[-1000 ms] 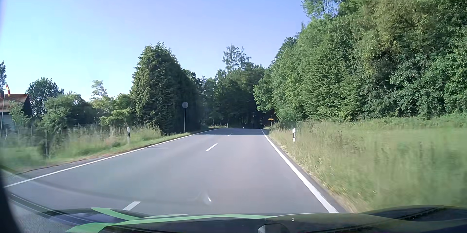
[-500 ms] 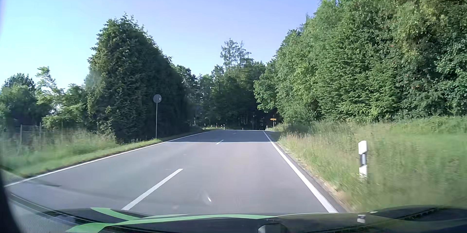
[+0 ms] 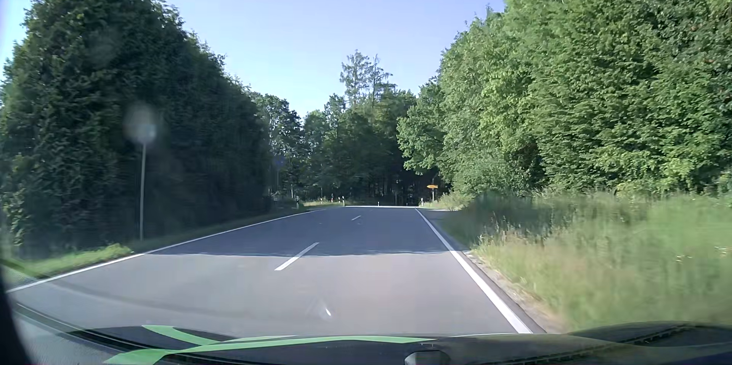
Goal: Follow the waypoints while adhering to traffic rules and regulations
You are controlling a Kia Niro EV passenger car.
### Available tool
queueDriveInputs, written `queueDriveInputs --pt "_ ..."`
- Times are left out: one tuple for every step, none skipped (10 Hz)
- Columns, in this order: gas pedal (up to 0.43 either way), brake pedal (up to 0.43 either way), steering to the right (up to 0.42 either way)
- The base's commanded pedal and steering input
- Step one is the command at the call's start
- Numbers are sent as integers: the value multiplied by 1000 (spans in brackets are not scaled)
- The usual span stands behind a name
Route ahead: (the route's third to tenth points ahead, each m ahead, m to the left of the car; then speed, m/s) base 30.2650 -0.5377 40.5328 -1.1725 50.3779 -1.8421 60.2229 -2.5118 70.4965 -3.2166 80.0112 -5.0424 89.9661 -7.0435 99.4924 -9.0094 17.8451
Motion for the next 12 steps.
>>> queueDriveInputs --pt "228 0 1" --pt "228 0 1" --pt "177 0 1" --pt "157 0 1" --pt "157 0 2" --pt "157 0 4" --pt "169 0 6" --pt "169 0 6" --pt "169 0 6" --pt "169 0 6" --pt "169 0 6" --pt "169 0 6"
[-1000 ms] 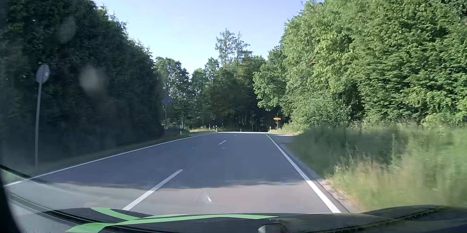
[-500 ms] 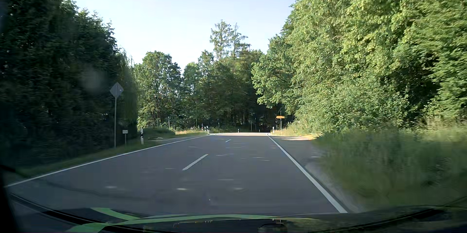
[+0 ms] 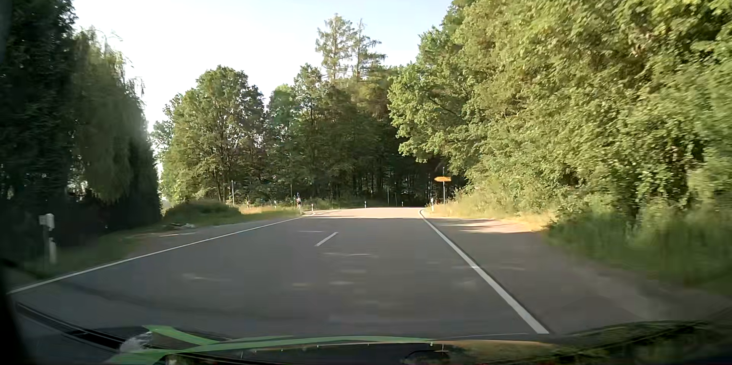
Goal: Follow the waypoints while adhering to traffic rules and regulations
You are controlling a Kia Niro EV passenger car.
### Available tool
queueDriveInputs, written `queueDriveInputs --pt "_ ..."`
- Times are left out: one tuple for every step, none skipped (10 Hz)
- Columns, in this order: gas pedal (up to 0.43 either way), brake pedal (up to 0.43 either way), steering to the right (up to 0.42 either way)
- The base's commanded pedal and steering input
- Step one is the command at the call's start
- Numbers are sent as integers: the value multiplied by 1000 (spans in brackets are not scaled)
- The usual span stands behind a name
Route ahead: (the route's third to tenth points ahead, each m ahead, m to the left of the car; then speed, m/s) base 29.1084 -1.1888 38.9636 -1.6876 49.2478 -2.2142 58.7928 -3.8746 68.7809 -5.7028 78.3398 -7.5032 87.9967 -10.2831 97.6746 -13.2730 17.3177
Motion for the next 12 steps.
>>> queueDriveInputs --pt "169 0 6" --pt "169 0 6" --pt "169 0 5" --pt "157 0 4" --pt "157 0 4" --pt "157 0 4" --pt "157 0 4" --pt "138 0 4" --pt "138 0 4" --pt "138 0 5" --pt "138 0 5" --pt "138 0 6"
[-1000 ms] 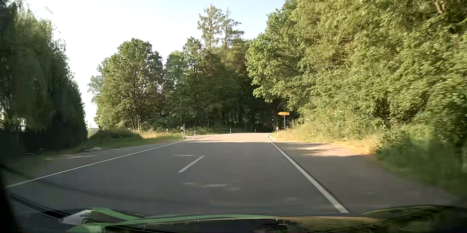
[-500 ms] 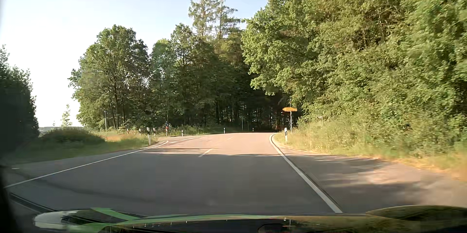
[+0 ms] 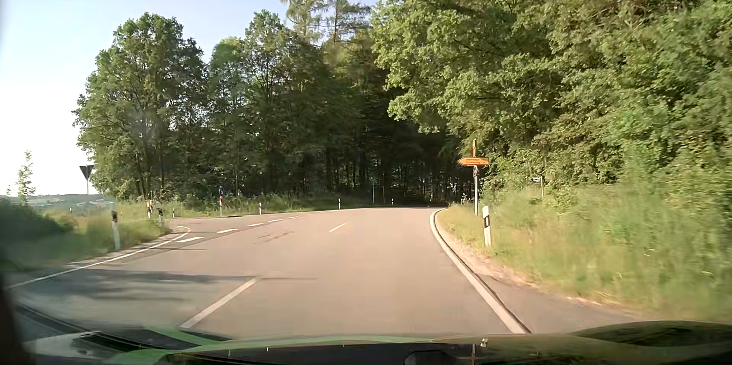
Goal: Follow the waypoints while adhering to traffic rules and regulations
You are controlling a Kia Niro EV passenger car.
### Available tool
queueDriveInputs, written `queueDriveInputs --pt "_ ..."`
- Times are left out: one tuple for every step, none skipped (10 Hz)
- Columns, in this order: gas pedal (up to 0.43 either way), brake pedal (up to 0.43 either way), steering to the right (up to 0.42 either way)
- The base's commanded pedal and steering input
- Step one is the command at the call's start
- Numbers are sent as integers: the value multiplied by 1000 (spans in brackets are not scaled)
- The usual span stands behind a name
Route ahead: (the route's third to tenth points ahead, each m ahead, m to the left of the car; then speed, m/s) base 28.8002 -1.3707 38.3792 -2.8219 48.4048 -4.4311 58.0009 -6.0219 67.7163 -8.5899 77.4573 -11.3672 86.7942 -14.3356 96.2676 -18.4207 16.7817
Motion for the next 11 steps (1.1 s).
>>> queueDriveInputs --pt "138 0 8" --pt "150 0 17" --pt "150 0 23" --pt "150 0 21" --pt "150 0 20" --pt "150 0 21" --pt "157 0 18" --pt "157 0 14" --pt "157 0 12" --pt "157 0 13" --pt "169 0 14"
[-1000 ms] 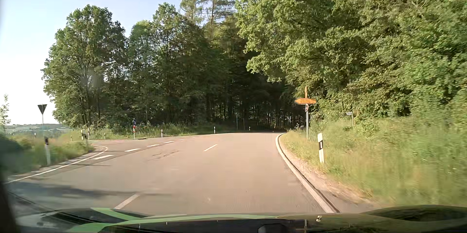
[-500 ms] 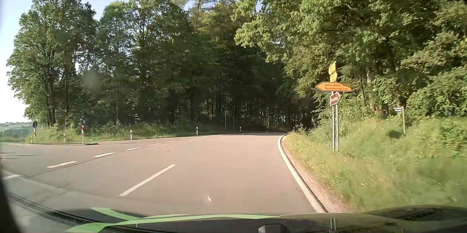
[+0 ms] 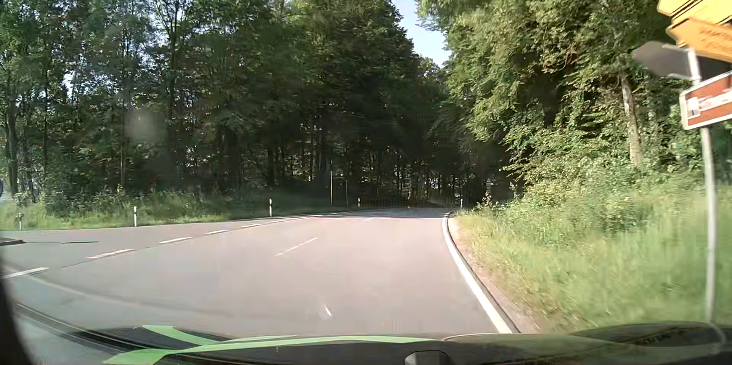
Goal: Follow the waypoints while adhering to traffic rules and regulations
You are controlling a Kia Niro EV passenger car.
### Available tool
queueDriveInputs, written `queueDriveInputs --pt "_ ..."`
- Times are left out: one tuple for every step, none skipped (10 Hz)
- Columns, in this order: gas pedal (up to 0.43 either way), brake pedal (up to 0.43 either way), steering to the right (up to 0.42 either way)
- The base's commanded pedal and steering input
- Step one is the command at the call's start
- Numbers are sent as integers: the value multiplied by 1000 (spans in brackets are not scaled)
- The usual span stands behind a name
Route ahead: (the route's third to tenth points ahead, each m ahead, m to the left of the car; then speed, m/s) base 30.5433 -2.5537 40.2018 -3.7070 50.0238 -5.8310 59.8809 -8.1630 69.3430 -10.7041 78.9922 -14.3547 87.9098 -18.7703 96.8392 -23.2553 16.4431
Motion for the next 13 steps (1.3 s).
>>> queueDriveInputs --pt "177 0 14" --pt "197 0 14" --pt "197 0 15" --pt "197 0 15" --pt "209 0 16" --pt "209 0 19" --pt "209 0 21" --pt "197 0 24" --pt "177 0 24" --pt "177 0 24" --pt "177 0 24" --pt "177 0 24" --pt "177 0 26"
